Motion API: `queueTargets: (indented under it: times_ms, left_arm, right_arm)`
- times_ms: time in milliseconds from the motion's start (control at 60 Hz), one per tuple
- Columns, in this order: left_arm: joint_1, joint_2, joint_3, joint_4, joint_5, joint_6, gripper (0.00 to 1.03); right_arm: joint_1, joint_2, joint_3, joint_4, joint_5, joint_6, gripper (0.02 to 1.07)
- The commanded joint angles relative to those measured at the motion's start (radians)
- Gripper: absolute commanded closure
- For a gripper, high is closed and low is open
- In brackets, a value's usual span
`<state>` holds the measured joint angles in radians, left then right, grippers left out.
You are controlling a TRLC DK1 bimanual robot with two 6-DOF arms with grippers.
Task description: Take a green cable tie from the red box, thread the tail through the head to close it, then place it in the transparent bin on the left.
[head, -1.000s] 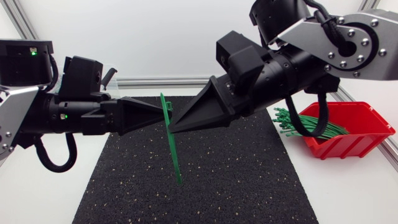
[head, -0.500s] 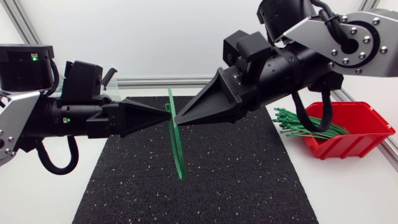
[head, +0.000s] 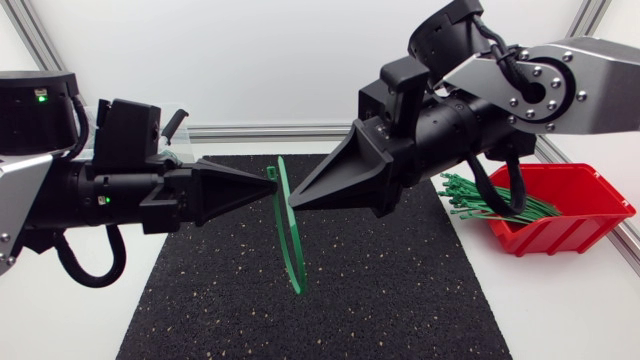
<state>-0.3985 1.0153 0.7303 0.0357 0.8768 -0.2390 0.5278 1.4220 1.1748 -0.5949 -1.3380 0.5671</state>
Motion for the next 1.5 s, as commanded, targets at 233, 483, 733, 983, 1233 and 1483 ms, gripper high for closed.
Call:
queueTargets:
  times_ms: [233,483,733,983,1233,1483]
  left_arm:
    - [-0.048,-0.075,-0.034,0.004,-0.03,-0.016,1.0]
    - [-0.057,-0.084,-0.043,0.003,-0.036,-0.016,1.0]
    - [-0.06,-0.1,-0.049,-0.002,-0.036,-0.016,1.0]
    - [-0.068,-0.113,-0.054,-0.008,-0.039,-0.017,1.0]
    - [-0.076,-0.118,-0.051,-0.011,-0.044,-0.019,1.0]
    - [-0.092,-0.11,-0.045,-0.01,-0.062,-0.019,1.0]
  right_arm:
    - [0.02,0.002,-0.053,-0.002,-0.036,0.122,1.01]
    - [0.055,-0.014,-0.06,-0.005,-0.046,0.157,1.01]
    - [0.04,-0.014,-0.061,0.0,-0.058,0.157,1.01]
    - [0.029,-0.031,-0.063,0.015,-0.07,0.157,1.01]
    - [0.024,-0.024,-0.073,0.024,-0.082,0.157,1.01]
    - [0.04,-0.015,-0.076,0.032,-0.084,0.157,1.01]
